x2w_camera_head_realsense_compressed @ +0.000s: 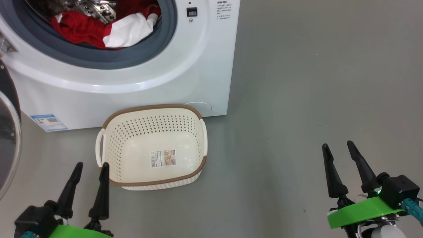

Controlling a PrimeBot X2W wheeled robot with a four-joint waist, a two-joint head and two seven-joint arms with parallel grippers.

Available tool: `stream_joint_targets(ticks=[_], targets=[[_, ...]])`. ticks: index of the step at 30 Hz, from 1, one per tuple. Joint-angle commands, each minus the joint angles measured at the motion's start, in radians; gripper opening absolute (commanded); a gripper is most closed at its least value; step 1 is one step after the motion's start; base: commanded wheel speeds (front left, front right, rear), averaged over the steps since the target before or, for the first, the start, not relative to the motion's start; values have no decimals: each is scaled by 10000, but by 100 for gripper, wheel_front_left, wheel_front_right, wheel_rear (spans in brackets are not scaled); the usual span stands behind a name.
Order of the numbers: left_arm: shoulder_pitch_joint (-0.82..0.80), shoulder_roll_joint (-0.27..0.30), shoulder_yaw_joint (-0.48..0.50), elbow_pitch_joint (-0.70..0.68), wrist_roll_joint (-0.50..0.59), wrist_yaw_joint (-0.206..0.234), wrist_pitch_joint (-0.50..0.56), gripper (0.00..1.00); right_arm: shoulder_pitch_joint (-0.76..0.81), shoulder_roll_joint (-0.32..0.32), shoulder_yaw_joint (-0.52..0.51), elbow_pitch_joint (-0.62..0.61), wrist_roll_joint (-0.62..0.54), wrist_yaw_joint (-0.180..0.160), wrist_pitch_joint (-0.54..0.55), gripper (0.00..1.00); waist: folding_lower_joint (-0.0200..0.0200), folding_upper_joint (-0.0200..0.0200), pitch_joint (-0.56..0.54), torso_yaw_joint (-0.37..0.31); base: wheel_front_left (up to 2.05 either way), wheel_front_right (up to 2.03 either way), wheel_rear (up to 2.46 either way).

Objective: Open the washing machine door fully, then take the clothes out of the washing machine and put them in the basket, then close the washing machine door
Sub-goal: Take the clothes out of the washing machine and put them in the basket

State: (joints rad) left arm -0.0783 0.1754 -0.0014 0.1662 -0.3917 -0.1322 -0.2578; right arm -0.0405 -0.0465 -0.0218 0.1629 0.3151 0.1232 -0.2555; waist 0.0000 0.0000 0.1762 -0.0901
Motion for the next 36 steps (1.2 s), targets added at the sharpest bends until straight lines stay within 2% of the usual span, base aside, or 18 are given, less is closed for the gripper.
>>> stream_joint_targets(ticks=[1, 25, 36], targets=[[-239, 242, 313, -265, -88, 15, -40, 100, -46, -38, 227, -243, 80, 75, -63, 100, 0, 0, -3, -1, 23, -23, 0], [-330, 293, 267, -183, -180, 15, -40, 100, -95, -37, 421, -192, 133, 75, -63, 100, 0, 0, 104, 52, 90, -90, 0], [-428, 366, 116, -145, -202, 15, -40, 100, -139, -37, 506, -172, 187, 75, -63, 100, 0, 0, 207, 69, 17, -17, 0]])
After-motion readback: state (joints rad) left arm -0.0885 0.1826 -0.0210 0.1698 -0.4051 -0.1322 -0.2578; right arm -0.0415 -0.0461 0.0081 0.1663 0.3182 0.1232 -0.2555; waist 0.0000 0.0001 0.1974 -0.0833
